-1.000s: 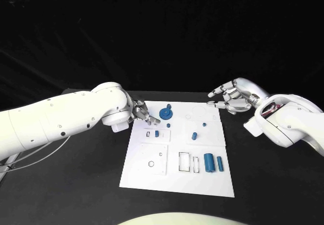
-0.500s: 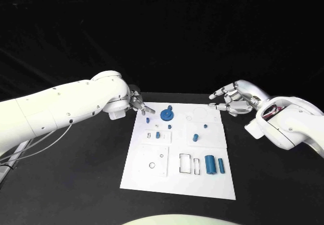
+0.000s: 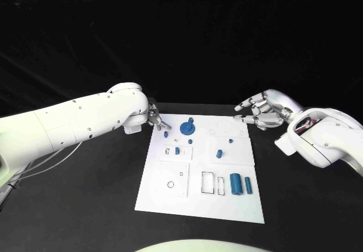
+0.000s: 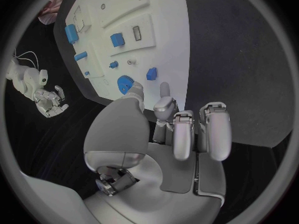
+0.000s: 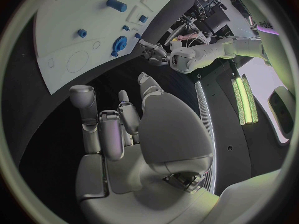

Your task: Assemble the parts on the task board

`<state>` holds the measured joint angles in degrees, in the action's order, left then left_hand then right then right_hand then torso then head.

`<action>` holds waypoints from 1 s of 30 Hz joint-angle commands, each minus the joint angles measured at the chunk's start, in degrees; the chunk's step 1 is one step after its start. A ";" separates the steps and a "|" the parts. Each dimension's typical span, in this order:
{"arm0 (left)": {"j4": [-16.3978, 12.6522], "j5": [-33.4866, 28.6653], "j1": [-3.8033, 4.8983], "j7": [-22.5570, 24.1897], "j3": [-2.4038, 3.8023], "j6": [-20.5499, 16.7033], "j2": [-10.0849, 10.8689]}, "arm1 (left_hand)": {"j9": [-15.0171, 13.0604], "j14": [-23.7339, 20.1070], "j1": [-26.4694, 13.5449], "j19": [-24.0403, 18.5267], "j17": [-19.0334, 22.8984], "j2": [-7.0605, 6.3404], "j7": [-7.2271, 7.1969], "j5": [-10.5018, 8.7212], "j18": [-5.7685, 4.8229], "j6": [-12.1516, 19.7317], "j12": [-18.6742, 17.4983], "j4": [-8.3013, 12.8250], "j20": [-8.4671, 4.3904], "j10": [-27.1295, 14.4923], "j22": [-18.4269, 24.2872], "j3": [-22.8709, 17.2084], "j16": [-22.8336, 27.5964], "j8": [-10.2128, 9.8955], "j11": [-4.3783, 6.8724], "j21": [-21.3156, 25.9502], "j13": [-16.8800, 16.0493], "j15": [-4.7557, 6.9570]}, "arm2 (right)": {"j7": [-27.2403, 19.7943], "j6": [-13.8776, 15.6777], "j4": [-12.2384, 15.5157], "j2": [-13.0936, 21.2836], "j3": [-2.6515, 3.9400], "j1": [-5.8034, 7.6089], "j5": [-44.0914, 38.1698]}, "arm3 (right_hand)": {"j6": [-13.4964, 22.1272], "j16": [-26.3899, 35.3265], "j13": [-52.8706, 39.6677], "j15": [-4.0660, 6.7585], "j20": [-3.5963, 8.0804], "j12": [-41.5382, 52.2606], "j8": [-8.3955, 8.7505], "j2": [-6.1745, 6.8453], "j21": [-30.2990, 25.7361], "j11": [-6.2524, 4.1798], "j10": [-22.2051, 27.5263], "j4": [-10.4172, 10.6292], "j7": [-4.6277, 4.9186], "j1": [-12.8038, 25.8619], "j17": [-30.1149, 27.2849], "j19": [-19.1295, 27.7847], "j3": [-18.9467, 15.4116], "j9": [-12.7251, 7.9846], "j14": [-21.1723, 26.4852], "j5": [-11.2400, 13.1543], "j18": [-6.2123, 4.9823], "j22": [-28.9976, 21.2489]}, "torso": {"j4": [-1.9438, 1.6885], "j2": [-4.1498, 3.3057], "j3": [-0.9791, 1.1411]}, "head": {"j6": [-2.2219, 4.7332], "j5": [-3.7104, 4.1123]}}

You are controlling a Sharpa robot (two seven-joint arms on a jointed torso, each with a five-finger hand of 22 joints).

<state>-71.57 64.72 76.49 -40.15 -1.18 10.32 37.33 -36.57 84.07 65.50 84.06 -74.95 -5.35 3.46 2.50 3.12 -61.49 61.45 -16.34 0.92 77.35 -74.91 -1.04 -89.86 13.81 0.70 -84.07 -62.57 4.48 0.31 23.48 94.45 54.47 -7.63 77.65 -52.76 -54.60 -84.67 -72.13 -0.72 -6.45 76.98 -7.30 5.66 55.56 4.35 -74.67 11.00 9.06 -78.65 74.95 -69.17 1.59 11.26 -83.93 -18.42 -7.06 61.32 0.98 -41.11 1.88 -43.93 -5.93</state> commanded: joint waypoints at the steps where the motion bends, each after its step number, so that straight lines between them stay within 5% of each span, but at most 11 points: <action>1: 0.49 0.47 -0.12 0.20 -0.01 1.65 -0.48 | 0.08 5.93 0.73 0.55 -15.05 0.08 0.04 0.29 -0.52 0.13 -0.13 0.00 0.33 -0.46 -3.10 0.37 -0.14 -0.20 -0.01 0.29 0.02 -0.33 | -0.50 -0.43 0.07 -0.08 0.00 -0.04 -0.59 | -0.17 0.27 0.05 0.48 0.00 -0.30 -0.18 -0.32 -0.28 -0.05 0.40 0.03 -0.11 0.24 3.86 0.26 -0.32 0.06 -2.59 -0.19 -0.81 -0.02 | 0.02 0.06 0.05 | -0.14 0.02; 30: 1.56 -2.79 -0.95 0.81 -0.16 1.90 -1.79 | 0.21 5.93 3.91 0.62 -15.05 2.23 0.07 0.30 -0.56 -0.11 0.07 0.29 0.39 -0.49 -3.35 0.19 -0.14 -0.41 -0.03 0.20 -0.07 -0.36 | -0.59 -0.43 -0.06 -0.48 0.00 -0.09 -0.59 | -0.15 0.28 0.03 0.49 0.01 -0.28 -0.21 -0.36 -0.37 -0.06 0.38 0.03 -0.11 0.16 3.87 0.26 -0.33 0.07 -2.59 -0.36 -0.82 -0.05 | -0.02 0.05 0.09 | -0.34 -0.10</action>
<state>-70.00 63.15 75.56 -39.96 -1.36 11.57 35.73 -36.42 84.07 69.00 84.06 -74.93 -2.92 3.46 2.50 3.13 -61.50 61.45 -16.18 0.92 77.35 -74.90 -0.88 -89.86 13.58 0.70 -84.08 -62.58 4.49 0.25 23.48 94.39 54.06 -7.63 77.61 -52.79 -54.60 -84.67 -72.13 -0.72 -6.45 76.98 -7.29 5.66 55.56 4.35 -74.67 11.00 9.06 -78.65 74.92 -69.17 1.59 11.24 -83.93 -18.42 -7.07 61.32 0.94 -41.03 1.96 -44.22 -5.98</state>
